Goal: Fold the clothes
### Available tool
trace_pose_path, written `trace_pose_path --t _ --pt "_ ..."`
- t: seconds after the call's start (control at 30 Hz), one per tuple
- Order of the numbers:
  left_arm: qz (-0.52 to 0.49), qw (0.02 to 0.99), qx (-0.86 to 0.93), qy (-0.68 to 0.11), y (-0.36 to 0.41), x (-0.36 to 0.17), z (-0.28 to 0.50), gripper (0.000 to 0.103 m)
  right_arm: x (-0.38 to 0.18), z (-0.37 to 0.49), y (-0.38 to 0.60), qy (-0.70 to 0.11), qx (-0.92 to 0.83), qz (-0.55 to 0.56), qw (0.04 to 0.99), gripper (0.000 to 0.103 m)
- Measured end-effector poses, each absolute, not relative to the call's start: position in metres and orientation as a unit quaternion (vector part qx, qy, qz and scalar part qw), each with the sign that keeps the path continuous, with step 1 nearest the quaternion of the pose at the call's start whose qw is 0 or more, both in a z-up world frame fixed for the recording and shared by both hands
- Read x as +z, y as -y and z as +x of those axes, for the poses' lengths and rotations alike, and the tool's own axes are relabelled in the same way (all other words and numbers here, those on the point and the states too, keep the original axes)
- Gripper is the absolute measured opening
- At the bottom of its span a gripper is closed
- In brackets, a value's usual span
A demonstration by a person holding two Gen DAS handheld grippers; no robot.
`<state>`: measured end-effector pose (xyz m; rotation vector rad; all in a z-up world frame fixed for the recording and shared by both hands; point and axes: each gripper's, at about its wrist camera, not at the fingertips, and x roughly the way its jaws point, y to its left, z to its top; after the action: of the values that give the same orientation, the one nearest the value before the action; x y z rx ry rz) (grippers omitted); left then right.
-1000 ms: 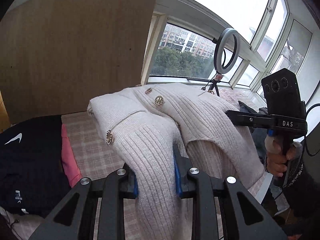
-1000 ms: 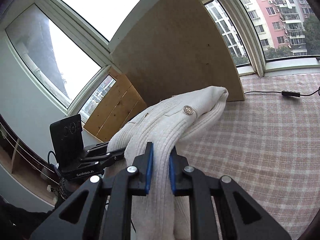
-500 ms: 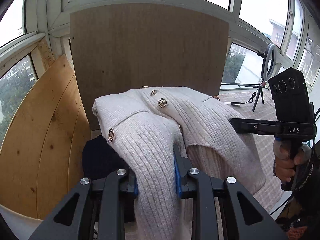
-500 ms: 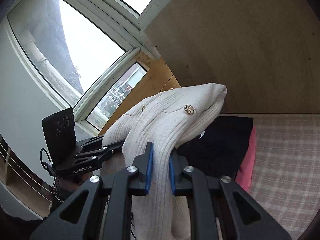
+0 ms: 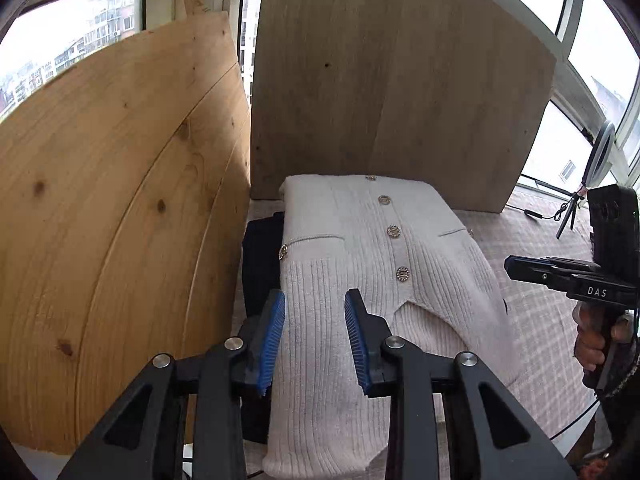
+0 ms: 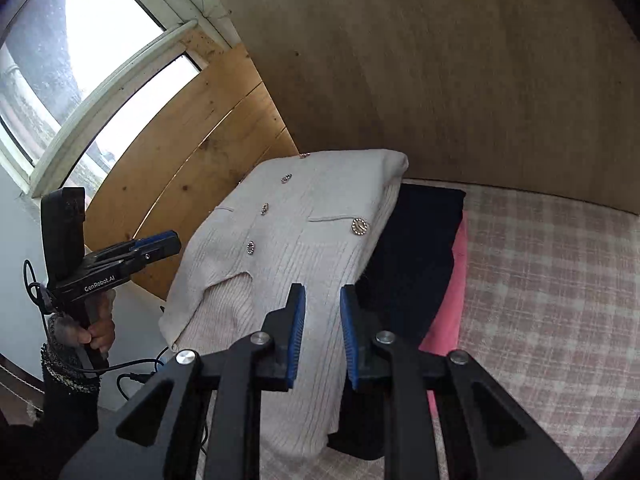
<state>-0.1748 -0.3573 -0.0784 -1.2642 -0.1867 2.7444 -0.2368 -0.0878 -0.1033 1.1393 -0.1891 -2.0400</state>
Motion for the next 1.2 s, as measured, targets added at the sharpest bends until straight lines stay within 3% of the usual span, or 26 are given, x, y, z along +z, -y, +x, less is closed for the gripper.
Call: trace_pose_path --t 0.13,0.27,0.33,0.47,0.5,0.57,0.63,0.67,0.8,1.0,1.2 --pt "-0.412 0.078 0.907 0.040 0.343 -0.079 -0.180 0.029 -0.085 -0.239 0.115 0.037 -0.805 0.424 0.413 0.019" --pt "-0.474 0.095 0.873 0.061 0.333 -0.134 -0.192 0.028 -0.124 -0.235 0.141 0.000 -0.785 0.468 0.406 0.019" --pt "-0.478 0.085 0.872 0.065 0.328 -0.136 -0.185 0.028 -0.154 -0.232 0.147 -0.017 -0.776 0.494 0.393 0.019" --pt "-0.478 0.060 0.873 0.073 0.320 -0.131 -0.169 0.033 -0.153 -0.232 0.144 -0.003 -0.777 0.500 0.383 0.019" --pt "-0.478 0.054 0.873 0.074 0.318 -0.130 -0.165 0.040 -0.151 -0.232 0.143 0.002 -0.778 0.501 0.380 0.019" --pt "-0.478 0.042 0.874 0.078 0.314 -0.127 -0.156 0.054 -0.138 -0.227 0.136 0.008 -0.782 0.500 0.372 0.028" --pt "-0.478 0.029 0.874 0.082 0.310 -0.124 -0.148 0.056 -0.124 -0.213 0.125 0.000 -0.796 0.490 0.356 0.053" --pt "-0.474 0.021 0.877 0.078 0.306 -0.121 -0.138 0.059 -0.120 -0.203 0.118 -0.002 -0.804 0.482 0.348 0.056" --pt "-0.463 -0.001 0.883 0.079 0.287 -0.113 -0.096 0.072 -0.112 -0.166 0.088 0.004 -0.824 0.477 0.305 0.059" --pt "-0.462 -0.013 0.884 0.071 0.257 -0.114 -0.048 0.074 -0.125 -0.114 0.056 -0.025 -0.834 0.506 0.216 0.059" --pt "-0.476 -0.035 0.872 0.113 0.248 -0.113 -0.025 0.075 -0.113 -0.068 0.027 -0.027 -0.852 0.489 0.186 0.059"
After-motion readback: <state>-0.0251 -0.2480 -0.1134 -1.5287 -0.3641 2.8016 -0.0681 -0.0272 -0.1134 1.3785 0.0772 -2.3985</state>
